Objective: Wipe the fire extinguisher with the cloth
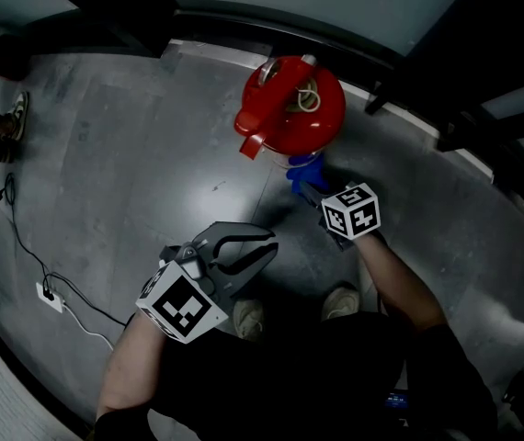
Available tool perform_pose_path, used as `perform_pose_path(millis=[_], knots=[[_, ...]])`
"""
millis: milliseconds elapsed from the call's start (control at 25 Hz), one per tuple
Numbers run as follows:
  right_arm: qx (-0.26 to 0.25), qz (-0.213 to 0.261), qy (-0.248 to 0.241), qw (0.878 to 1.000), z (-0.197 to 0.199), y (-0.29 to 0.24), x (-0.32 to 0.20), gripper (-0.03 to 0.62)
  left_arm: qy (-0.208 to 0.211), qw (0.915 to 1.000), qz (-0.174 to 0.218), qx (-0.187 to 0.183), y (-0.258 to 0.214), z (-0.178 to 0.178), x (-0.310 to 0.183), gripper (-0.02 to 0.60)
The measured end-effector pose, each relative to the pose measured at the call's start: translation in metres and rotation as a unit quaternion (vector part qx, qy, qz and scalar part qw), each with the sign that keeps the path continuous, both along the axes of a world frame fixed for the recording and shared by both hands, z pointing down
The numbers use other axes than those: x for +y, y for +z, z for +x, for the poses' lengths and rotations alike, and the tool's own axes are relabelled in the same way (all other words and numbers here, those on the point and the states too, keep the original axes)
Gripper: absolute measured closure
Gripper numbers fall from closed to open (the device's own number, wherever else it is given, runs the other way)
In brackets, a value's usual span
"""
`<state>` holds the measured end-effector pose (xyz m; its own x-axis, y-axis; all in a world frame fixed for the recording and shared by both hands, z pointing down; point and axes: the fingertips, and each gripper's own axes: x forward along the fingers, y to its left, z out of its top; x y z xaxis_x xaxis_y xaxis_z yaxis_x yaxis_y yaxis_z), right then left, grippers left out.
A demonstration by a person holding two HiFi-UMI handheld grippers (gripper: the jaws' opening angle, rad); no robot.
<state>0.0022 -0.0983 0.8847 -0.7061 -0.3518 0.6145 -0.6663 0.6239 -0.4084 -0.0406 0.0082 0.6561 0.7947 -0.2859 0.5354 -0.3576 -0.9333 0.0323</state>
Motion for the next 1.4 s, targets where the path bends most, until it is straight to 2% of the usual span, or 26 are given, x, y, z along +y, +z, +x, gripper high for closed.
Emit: perform_pose_path(millis=[240,480,680,800,960,1120,1240,1320,1400], knots=[[0.051,-0.055,0.006,0.997,0.000,0.036,0.000,0.459,-0.009,0.9999,0.005,-0.001,0.001,-0.009,0.000,0.531],[0.076,-0.116,0.025,0.990,0.003,0.057,0.002,0.459,-0.012,0.9999,-0.001,-0.003,0.001,-0.013,0.003,0.531],[0.064,-0.121,0.018,0.990,0.006,0.039,0.010,0.459,-0.007,0.9999,0.013,0.004,0.000,-0.014,0.002,0.531],[0.039,-0.105,-0.016,0.994,0.008,0.003,0.025,0.459,0.003,0.9998,0.014,0.010,-0.002,-0.011,0.000,0.531],[0.026,-0.065,-0.088,0.994,0.019,-0.064,0.041,0.459,0.033,0.9991,0.013,0.025,-0.003,0.004,-0.003,0.531],[0.010,0.010,-0.150,0.989,0.017,-0.154,0.042,0.459,0.092,0.9945,-0.013,0.047,-0.005,0.029,0.004,0.531],[-0.024,0.070,-0.195,0.978,0.001,-0.227,0.050,0.459,0.133,0.9895,-0.029,0.049,-0.002,0.044,0.013,0.531],[-0.069,0.096,-0.199,0.973,-0.015,-0.271,0.053,0.459,0.144,0.9878,-0.038,0.045,0.002,0.045,0.018,0.531],[-0.115,0.098,-0.176,0.973,-0.030,-0.303,0.048,0.459,0.144,0.9878,-0.043,0.039,0.004,0.042,0.019,0.531]])
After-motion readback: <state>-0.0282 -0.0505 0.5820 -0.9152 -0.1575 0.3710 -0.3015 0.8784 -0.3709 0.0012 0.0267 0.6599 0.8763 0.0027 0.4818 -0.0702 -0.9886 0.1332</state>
